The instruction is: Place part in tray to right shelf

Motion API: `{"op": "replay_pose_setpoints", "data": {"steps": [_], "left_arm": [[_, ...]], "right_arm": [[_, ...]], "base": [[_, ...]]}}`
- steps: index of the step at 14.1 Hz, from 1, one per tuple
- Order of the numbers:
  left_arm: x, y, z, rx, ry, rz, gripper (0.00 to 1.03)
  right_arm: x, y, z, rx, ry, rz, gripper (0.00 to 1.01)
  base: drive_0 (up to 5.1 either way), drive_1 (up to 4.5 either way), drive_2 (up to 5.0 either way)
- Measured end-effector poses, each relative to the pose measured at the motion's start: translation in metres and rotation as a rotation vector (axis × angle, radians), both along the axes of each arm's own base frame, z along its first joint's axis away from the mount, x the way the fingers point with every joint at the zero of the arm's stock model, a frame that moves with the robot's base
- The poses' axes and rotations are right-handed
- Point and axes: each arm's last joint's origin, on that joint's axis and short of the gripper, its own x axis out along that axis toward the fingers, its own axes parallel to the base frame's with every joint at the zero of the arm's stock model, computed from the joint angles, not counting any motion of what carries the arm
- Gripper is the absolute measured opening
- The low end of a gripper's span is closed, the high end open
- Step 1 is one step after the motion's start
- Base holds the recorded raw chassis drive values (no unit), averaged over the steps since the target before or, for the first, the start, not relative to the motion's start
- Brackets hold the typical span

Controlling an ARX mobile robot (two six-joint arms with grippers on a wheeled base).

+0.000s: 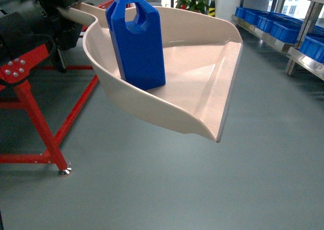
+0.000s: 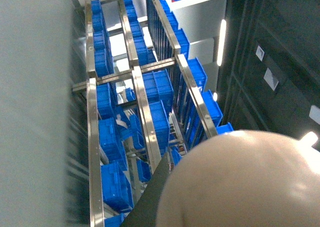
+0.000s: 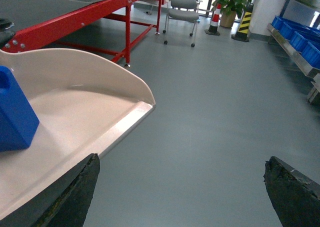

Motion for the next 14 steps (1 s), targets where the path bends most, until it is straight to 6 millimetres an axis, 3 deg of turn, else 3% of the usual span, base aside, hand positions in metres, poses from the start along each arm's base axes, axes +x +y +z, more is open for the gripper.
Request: {"op": "replay_pose_setpoints", "data": {"steps": [14], "left_arm": [[0.0002,0.002,-0.0001,-0.002,0.001,0.01,0.12]], "right_arm": [[0.0004,0.0001,-0.0005,-0.001,0.002,0.0,0.98]], "base": [[0.0,4.13,-4.1]]}}
